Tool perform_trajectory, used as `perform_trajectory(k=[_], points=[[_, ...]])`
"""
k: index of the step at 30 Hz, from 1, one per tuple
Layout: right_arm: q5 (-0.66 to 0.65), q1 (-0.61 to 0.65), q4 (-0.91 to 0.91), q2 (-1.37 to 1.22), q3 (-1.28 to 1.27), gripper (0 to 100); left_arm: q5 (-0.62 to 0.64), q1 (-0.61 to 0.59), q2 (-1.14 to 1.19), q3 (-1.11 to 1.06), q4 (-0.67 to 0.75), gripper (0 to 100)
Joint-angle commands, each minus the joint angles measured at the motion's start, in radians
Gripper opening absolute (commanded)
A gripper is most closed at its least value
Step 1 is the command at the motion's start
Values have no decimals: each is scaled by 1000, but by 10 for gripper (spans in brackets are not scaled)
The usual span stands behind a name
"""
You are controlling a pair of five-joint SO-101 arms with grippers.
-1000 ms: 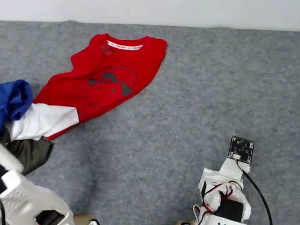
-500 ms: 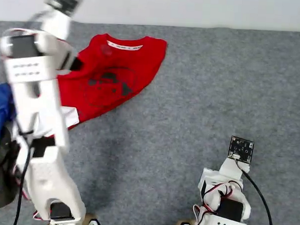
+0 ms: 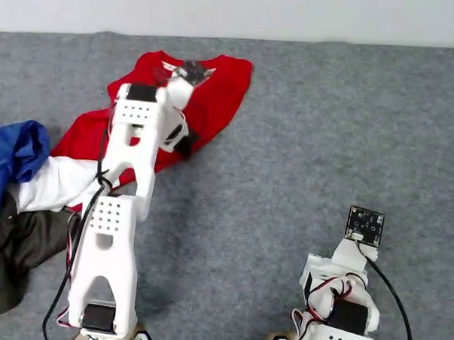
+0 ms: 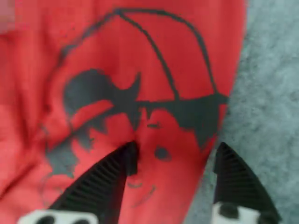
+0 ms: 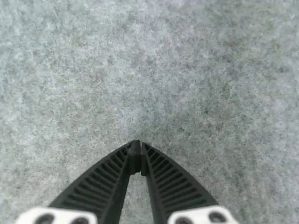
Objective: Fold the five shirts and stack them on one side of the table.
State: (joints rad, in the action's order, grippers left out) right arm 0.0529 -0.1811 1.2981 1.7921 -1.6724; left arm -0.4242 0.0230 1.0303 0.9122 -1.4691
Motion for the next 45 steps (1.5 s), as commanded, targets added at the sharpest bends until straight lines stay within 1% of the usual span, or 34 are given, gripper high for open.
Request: perform_trajectory(k=[1, 4, 9, 11, 13, 16, 20, 23, 30, 35, 37, 39, 41, 45], points=[[8, -15, 4, 12, -12, 11, 14, 8, 5, 79, 15, 214], [8, -15, 4, 12, -12, 11, 8, 8, 35, 127, 5, 151], [8, -15, 4, 12, -12, 11, 2, 25, 75, 211, -78, 51], [8, -15, 4, 12, -12, 11, -34, 37, 78, 239, -112, 3], [8, -15, 4, 12, -12, 11, -54, 54, 68, 288, -183, 6], [8, -15, 4, 12, -12, 11, -55, 97, 26, 432, -287, 5], [8, -15, 4, 12, -12, 11, -44, 149, -78, 595, -287, 5], [8, -15, 4, 12, -12, 11, 9, 195, -183, 662, -287, 5], [8, -15, 4, 12, -12, 11, 123, 324, -440, 674, -287, 5], [8, -15, 4, 12, -12, 11, 143, 453, -586, 670, -287, 5], [8, -15, 4, 12, -12, 11, 150, 491, -635, 619, -287, 5], [8, -15, 4, 12, -12, 11, 150, 509, -683, 512, -287, 5], [8, -15, 4, 12, -12, 11, 150, 514, -738, 355, -287, 5], [8, -15, 4, 12, -12, 11, 150, 534, -873, -48, -287, 5]])
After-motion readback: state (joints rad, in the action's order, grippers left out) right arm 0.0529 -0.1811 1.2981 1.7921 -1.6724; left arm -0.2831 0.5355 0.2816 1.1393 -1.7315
